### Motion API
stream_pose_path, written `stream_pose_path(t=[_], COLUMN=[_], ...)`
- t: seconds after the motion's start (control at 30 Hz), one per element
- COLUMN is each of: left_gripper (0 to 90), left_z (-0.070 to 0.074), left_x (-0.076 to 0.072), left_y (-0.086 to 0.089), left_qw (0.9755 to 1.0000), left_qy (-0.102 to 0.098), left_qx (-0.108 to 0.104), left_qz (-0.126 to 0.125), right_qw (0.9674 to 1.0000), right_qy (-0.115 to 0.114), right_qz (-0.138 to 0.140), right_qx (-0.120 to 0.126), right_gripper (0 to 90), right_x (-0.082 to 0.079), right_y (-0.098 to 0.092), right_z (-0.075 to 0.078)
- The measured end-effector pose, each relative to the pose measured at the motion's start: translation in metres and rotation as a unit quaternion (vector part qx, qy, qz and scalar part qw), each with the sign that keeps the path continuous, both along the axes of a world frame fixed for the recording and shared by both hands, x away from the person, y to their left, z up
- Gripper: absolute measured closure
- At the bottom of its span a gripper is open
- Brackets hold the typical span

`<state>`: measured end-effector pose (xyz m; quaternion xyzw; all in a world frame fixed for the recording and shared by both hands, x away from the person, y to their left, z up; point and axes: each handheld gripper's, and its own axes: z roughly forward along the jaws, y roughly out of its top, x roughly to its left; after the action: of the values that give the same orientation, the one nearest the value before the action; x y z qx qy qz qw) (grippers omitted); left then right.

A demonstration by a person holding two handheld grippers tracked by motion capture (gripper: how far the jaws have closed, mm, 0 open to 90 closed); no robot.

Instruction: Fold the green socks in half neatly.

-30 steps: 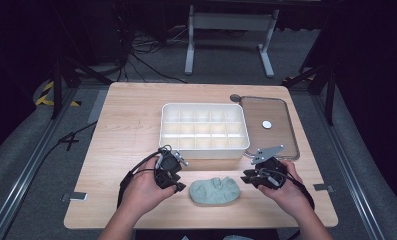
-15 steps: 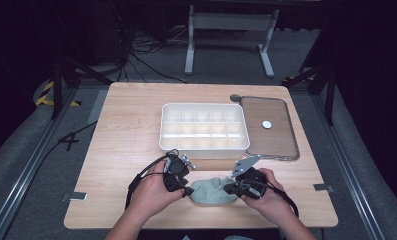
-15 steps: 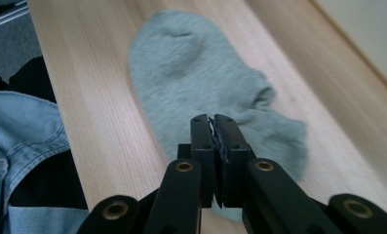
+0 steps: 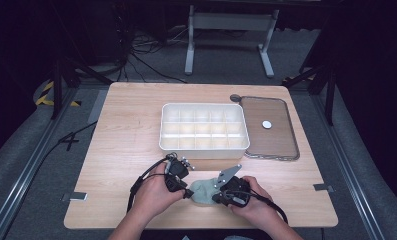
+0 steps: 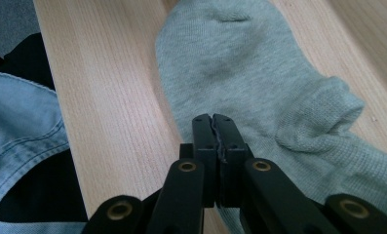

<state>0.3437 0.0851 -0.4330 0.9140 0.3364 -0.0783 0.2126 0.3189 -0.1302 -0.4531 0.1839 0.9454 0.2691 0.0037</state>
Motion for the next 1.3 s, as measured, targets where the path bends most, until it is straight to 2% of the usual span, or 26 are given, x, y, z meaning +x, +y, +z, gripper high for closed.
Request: stream_pose_path(t=[0.13,0.23,0.4,0.63,0.7,0.83,0.9,0.97,1.07,1.3], left_gripper=[57.5,57.5,59.8,72.7,79.9,84.0,84.1,84.1,84.3,84.9], left_z=[-0.005,-0.009,-0.014,-0.015,-0.014,-0.010,-0.009,-0.008,-0.006,0.004], left_x=[0.000,0.000,0.000,-0.002,-0.003,-0.004,-0.003,-0.003,-0.002,-0.004], left_y=[-0.003,-0.006,-0.011,-0.016,-0.016,-0.015,-0.014,-0.012,-0.010,-0.006], left_qw=[0.9998,0.9996,0.9996,0.9994,0.9993,0.9992,0.9993,0.9994,0.9995,0.9996], left_qy=[0.007,0.005,0.008,0.016,0.018,0.018,0.018,0.016,0.016,0.019], left_qx=[-0.013,-0.010,-0.010,-0.014,-0.015,-0.018,-0.018,-0.013,-0.008,0.003], left_qz=[0.011,0.024,0.024,0.028,0.030,0.030,0.026,0.028,0.027,0.021], right_qw=[1.0000,1.0000,0.9999,0.9999,0.9999,1.0000,0.9996,0.9990,0.9981,0.9975], right_qy=[-0.006,-0.008,-0.010,-0.014,-0.014,-0.005,0.001,-0.001,-0.003,-0.005], right_qz=[0.004,0.002,0.003,0.002,0.001,0.004,-0.008,-0.026,-0.048,-0.061], right_qx=[0.001,0.002,0.002,-0.001,-0.002,0.007,0.027,0.035,0.038,0.034], right_gripper=[89.7,89.7,89.7,89.7,89.6,89.4,89.4,89.4,89.4,89.5], right_x=[-0.001,-0.002,-0.003,-0.003,-0.004,-0.001,0.002,0.006,0.011,0.015], right_y=[0.000,0.000,0.000,0.000,0.001,-0.003,-0.011,-0.020,-0.032,-0.037], right_z=[-0.001,-0.001,-0.001,-0.001,-0.001,0.001,0.008,0.013,0.017,0.016])
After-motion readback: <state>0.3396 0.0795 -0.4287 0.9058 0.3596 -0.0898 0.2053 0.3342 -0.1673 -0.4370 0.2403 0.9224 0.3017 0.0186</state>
